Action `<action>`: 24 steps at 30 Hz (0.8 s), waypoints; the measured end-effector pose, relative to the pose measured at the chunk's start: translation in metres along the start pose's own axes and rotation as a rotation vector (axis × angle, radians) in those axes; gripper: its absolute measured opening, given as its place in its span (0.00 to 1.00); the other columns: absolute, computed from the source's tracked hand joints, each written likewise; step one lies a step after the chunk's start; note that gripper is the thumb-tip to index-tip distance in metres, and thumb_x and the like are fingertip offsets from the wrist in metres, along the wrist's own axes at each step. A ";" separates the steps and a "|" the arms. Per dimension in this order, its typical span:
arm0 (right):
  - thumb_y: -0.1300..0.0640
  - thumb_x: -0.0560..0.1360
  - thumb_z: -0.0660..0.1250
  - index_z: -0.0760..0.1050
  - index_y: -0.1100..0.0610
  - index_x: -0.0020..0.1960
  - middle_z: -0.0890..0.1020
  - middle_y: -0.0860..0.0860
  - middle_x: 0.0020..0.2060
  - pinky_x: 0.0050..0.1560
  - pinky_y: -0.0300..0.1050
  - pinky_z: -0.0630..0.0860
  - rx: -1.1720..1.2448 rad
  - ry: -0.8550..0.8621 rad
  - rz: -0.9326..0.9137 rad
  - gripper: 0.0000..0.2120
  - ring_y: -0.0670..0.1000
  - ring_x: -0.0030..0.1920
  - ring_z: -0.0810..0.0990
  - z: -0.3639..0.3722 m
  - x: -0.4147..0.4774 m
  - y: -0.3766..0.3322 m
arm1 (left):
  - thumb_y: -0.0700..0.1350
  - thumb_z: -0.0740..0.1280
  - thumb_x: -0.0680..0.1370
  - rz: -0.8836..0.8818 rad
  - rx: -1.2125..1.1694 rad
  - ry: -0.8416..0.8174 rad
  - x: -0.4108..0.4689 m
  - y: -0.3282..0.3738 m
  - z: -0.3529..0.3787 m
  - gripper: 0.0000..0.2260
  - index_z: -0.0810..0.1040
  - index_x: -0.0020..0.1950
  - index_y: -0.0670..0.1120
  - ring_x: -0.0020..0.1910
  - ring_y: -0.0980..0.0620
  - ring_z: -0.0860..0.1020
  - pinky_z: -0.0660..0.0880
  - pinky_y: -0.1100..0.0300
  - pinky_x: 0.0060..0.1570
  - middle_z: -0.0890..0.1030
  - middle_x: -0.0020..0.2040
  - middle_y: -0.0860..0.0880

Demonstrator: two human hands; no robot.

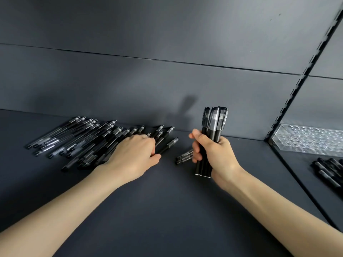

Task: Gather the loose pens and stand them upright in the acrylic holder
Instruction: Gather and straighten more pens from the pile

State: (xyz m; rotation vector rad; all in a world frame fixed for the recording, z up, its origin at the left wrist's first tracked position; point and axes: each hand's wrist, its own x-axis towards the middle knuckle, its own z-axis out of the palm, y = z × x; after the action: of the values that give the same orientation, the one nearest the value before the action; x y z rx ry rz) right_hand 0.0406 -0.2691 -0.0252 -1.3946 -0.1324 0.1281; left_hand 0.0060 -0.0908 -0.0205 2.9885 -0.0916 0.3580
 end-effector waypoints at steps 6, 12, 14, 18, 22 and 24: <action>0.55 0.75 0.69 0.74 0.64 0.42 0.68 0.50 0.23 0.30 0.43 0.69 -0.073 -0.013 -0.045 0.11 0.49 0.24 0.65 0.002 -0.006 0.000 | 0.53 0.64 0.77 -0.054 -0.492 0.122 -0.007 0.010 0.001 0.11 0.76 0.40 0.47 0.29 0.57 0.72 0.67 0.62 0.33 0.75 0.30 0.54; 0.55 0.74 0.70 0.68 0.57 0.34 0.70 0.50 0.23 0.28 0.39 0.69 -0.077 0.042 -0.050 0.15 0.48 0.24 0.69 0.001 -0.009 -0.004 | 0.51 0.68 0.76 0.171 -0.757 0.010 -0.017 0.032 0.004 0.06 0.80 0.41 0.50 0.36 0.58 0.75 0.69 0.68 0.37 0.80 0.39 0.52; 0.55 0.75 0.68 0.71 0.58 0.38 0.75 0.50 0.28 0.33 0.41 0.73 -0.022 0.052 -0.049 0.10 0.48 0.29 0.73 -0.001 -0.008 -0.005 | 0.51 0.66 0.77 0.113 -0.786 0.068 -0.014 0.026 0.006 0.10 0.81 0.40 0.47 0.36 0.54 0.76 0.69 0.68 0.37 0.80 0.38 0.51; 0.56 0.78 0.64 0.72 0.58 0.42 0.77 0.52 0.29 0.38 0.43 0.77 0.003 -0.067 -0.069 0.08 0.50 0.30 0.76 0.004 -0.014 -0.006 | 0.53 0.63 0.79 -0.029 -0.947 0.160 -0.008 0.019 0.002 0.12 0.79 0.43 0.47 0.40 0.54 0.77 0.72 0.60 0.42 0.81 0.40 0.51; 0.59 0.77 0.65 0.71 0.60 0.42 0.72 0.52 0.29 0.42 0.43 0.78 -0.079 -0.252 -0.168 0.07 0.49 0.30 0.71 0.016 -0.025 -0.006 | 0.54 0.62 0.78 0.082 -1.127 0.076 -0.007 0.032 -0.019 0.12 0.77 0.52 0.48 0.37 0.61 0.77 0.73 0.66 0.42 0.80 0.35 0.59; 0.60 0.77 0.65 0.72 0.64 0.44 0.73 0.52 0.30 0.43 0.42 0.77 -0.134 -0.320 -0.231 0.07 0.48 0.33 0.73 0.020 -0.029 -0.007 | 0.54 0.65 0.76 0.177 -1.221 0.024 -0.008 0.038 -0.034 0.15 0.76 0.54 0.44 0.32 0.50 0.78 0.76 0.52 0.34 0.80 0.36 0.53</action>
State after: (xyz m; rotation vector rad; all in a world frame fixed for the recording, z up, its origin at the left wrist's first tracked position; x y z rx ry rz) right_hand 0.0084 -0.2560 -0.0152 -1.4737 -0.5749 0.1514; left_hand -0.0126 -0.1237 0.0148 1.7691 -0.4020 0.2212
